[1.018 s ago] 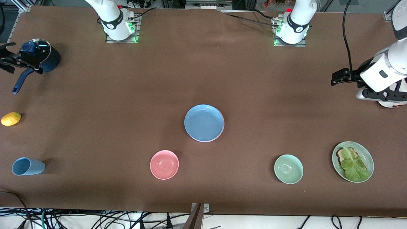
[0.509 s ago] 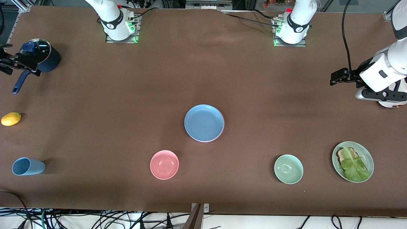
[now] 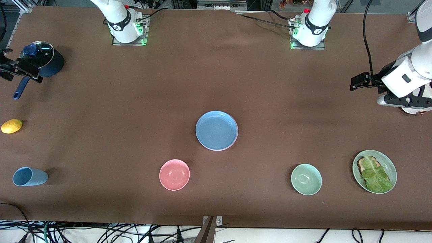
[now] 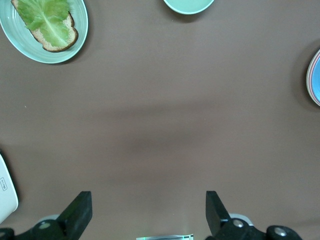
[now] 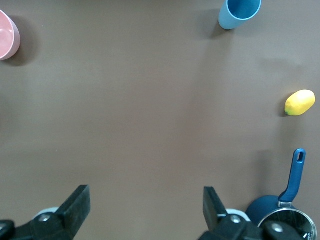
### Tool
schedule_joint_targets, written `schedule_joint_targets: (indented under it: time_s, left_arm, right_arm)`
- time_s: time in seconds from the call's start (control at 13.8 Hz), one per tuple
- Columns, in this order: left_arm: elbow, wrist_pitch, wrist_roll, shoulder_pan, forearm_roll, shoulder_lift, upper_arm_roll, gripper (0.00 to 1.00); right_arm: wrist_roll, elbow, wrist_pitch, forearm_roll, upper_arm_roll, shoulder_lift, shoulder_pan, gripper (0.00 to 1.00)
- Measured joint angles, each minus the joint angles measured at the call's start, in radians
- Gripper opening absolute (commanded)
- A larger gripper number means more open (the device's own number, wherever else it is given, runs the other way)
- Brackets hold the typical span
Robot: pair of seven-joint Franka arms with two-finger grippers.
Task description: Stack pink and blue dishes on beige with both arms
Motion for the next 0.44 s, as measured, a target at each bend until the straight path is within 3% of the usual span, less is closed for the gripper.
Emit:
schedule_joint_targets:
  time_s: [0.44]
  left_arm:
    - [0.0,0.0,0.0,0.0,0.0,0.0,0.0,1.0]
  right_arm:
    - [0.0,0.0,0.0,0.0,0.017,-0.002,0.0,1.0]
